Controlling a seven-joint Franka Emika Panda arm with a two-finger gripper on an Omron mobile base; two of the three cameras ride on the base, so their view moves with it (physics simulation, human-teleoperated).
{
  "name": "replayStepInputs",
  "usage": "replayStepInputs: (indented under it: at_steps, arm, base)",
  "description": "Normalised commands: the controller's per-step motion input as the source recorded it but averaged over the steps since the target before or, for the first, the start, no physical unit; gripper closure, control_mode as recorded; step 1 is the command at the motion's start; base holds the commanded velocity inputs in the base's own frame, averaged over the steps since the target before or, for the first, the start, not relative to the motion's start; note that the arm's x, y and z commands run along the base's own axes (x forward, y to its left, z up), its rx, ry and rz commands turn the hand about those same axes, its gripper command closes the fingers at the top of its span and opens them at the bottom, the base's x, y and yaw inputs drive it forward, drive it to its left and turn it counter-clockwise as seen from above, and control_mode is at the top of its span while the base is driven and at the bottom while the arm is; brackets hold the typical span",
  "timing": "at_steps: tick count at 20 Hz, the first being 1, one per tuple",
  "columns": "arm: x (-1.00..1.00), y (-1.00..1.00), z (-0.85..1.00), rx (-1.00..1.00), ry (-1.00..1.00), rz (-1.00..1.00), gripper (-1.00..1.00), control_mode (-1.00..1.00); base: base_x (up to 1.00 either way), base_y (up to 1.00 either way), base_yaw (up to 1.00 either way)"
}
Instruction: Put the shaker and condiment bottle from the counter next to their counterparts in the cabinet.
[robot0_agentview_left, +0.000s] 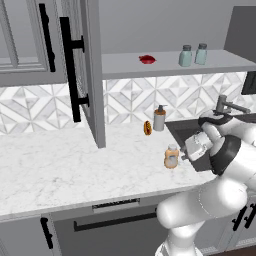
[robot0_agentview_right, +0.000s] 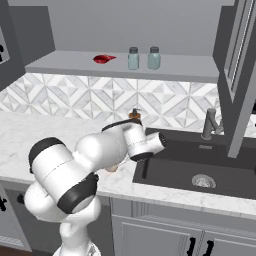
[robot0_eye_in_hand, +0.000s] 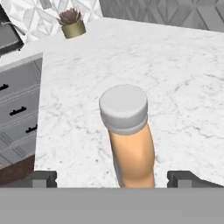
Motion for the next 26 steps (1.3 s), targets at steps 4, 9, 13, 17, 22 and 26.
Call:
replayStepInputs:
  at_steps: [4,9,13,17,22,26]
  arm:
    - [0.11,0.00,0.00,0.05,0.05,0.00,-1.00,-1.00]
    - [0.10,0.05,-0.01,0.02,0.04,0.00,-1.00,-1.00]
    - [0.07,0.13,-0.15,0.00,0.05,0.00,-1.00,-1.00]
    - [0.02,0.12,-0.15,0.00,0.06,0.00,-1.00,-1.00]
    - [0.07,0.09,-0.03,0.00,0.02,0.00,-1.00,-1.00]
    - [0.06,0.08,0.00,0.00,0.00,0.00,-1.00,-1.00]
  base:
    - [0.00,0.00,0.00]
    - [0.00,0.00,0.00]
    - [0.00,0.00,0.00]
    - [0.00,0.00,0.00]
    - [0.00,0.00,0.00]
    - [0.00,0.00,0.00]
